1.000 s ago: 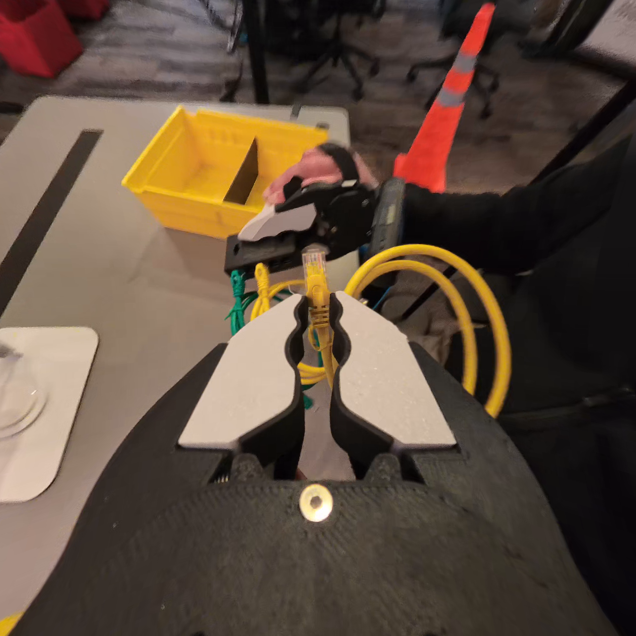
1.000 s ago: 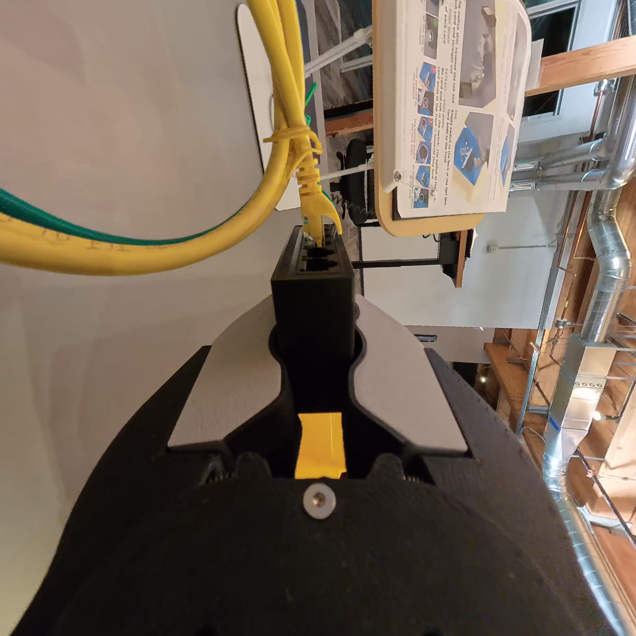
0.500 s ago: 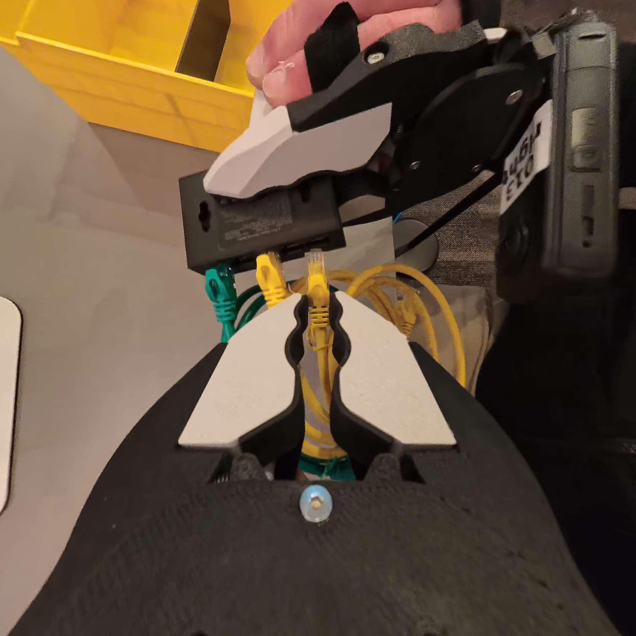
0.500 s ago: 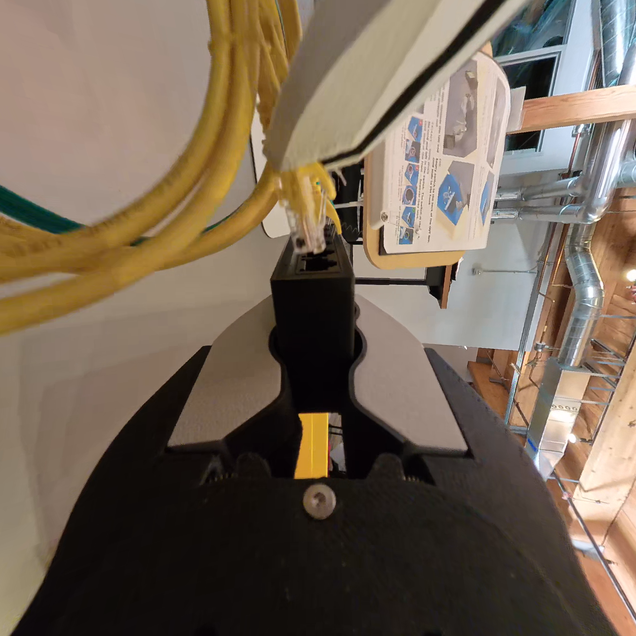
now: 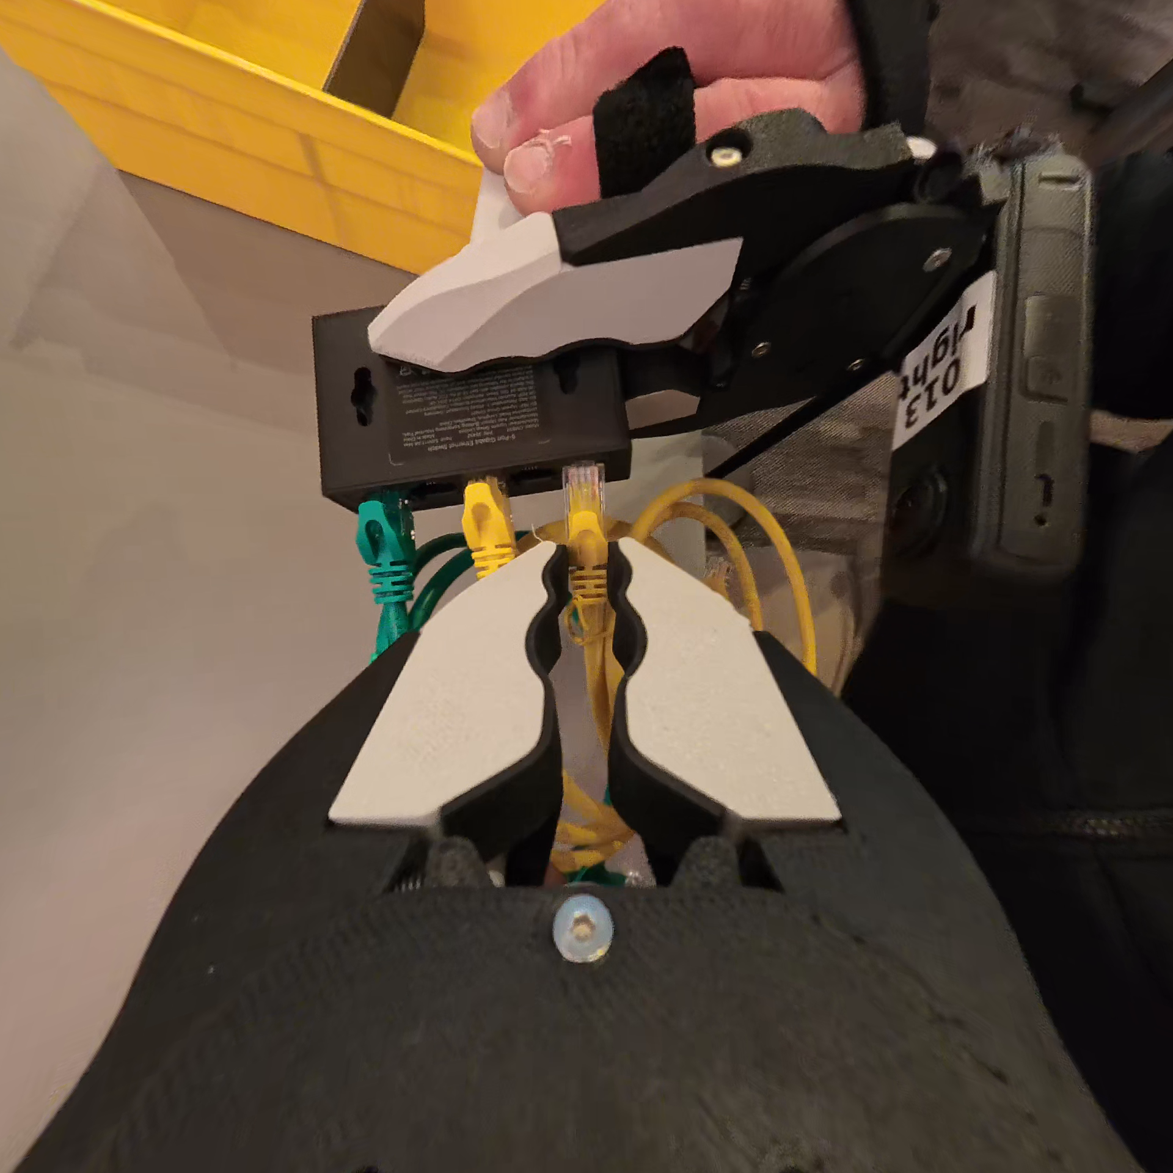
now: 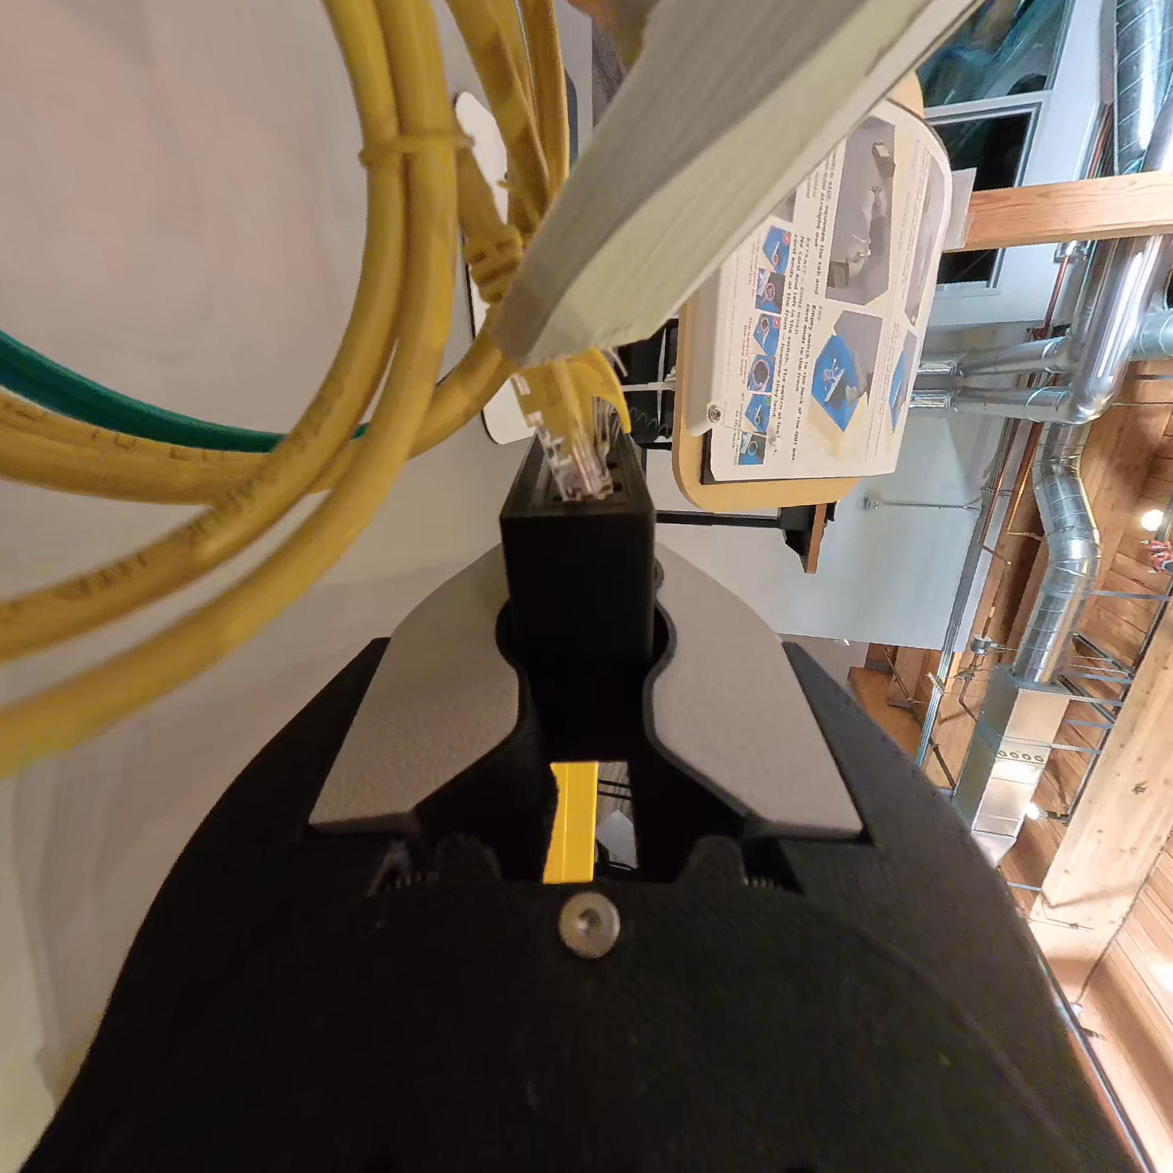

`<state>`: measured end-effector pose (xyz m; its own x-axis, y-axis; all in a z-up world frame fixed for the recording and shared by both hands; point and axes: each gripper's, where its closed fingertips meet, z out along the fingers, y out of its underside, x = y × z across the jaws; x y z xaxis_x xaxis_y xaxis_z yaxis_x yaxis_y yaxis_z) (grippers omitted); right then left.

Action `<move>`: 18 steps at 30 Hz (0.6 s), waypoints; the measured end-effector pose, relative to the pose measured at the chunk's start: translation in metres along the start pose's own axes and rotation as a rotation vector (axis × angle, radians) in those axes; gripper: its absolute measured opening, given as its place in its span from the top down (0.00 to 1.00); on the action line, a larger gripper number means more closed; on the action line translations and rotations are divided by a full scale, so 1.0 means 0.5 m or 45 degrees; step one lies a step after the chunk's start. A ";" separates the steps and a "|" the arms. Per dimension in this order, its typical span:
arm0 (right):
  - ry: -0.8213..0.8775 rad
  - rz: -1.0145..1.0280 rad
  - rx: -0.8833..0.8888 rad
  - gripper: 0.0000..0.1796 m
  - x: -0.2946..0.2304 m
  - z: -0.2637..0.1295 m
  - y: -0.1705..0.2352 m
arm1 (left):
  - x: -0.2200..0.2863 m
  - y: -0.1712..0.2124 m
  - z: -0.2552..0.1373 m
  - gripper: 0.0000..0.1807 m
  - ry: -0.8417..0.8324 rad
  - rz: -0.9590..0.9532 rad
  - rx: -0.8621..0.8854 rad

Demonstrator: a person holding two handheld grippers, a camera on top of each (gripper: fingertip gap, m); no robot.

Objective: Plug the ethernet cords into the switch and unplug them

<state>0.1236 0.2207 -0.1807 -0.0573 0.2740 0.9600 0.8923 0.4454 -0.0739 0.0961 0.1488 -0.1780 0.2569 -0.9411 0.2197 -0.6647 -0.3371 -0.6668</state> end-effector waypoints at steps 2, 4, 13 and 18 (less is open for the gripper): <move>-0.001 -0.030 -0.017 0.83 -0.002 0.003 -0.002 | -0.003 0.006 0.003 0.94 -0.012 -0.003 -0.026; -0.006 -0.049 -0.022 0.83 -0.007 0.006 -0.005 | -0.007 0.012 0.006 0.94 -0.043 0.011 -0.075; 0.027 -0.163 -0.055 0.84 0.001 0.009 -0.003 | -0.011 0.013 0.009 0.94 0.047 -0.068 -0.094; -0.013 -0.300 -0.042 0.84 -0.016 0.020 -0.010 | -0.018 0.020 0.020 0.94 0.045 -0.092 -0.124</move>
<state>0.1150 0.2247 -0.1907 -0.2697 0.1746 0.9470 0.8680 0.4699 0.1606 0.0939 0.1541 -0.1937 0.2827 -0.9141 0.2906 -0.7107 -0.4031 -0.5765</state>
